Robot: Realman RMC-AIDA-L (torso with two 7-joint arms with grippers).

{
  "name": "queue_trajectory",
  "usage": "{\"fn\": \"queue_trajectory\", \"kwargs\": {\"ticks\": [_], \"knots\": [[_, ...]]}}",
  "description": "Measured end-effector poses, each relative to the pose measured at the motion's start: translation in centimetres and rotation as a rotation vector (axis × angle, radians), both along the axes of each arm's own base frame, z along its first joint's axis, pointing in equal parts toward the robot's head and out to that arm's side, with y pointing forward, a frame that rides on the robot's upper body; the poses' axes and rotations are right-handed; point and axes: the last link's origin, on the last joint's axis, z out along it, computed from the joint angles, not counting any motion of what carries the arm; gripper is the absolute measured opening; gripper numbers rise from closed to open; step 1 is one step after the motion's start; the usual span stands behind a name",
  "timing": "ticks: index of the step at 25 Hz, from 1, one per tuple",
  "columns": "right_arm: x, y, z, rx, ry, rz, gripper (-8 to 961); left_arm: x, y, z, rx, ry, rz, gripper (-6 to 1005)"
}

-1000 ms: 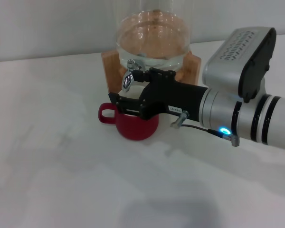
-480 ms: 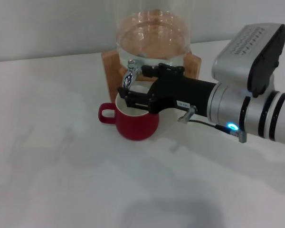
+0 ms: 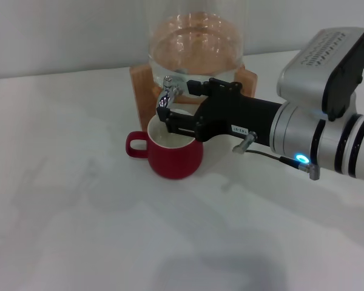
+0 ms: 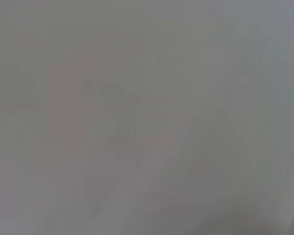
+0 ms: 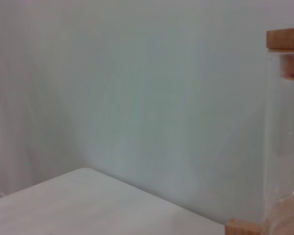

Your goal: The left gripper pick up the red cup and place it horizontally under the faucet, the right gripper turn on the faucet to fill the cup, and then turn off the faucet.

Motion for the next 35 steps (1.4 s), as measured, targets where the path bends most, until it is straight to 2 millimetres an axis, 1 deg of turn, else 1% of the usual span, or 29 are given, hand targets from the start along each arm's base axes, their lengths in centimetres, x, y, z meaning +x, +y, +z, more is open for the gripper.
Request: {"fn": "queue_trajectory", "kwargs": {"ticks": [8,15,16,20,24,28,30,35], "knots": [[0.1,0.0,0.1,-0.005,0.003,-0.004,792,0.0,0.0,0.0,0.0,0.0,0.001,845],[-0.2,-0.7,0.6,-0.034,0.002,0.023,792,0.0,0.0,0.0,0.0,0.001,0.001,845],[0.0,-0.8,1.2,-0.025,0.001,0.025,792,0.0,0.0,0.0,0.0,0.002,0.001,845],[0.8,-0.6,2.4,0.001,-0.001,0.004,791,-0.1,0.1,0.0,-0.002,0.005,0.003,844],[2.3,0.3,4.4,0.053,-0.002,-0.038,791,-0.1,0.2,-0.3,-0.019,0.024,0.009,844],[4.3,1.2,6.6,0.117,-0.018,-0.087,791,-0.2,0.3,-0.6,-0.036,0.037,0.01,844],[5.6,1.7,8.0,0.161,-0.028,-0.119,791,-0.2,0.3,-0.7,-0.047,0.045,0.012,844],[7.5,2.5,10.7,0.247,-0.052,-0.159,790,-0.4,0.2,-1.1,-0.07,0.063,0.019,843]]}}
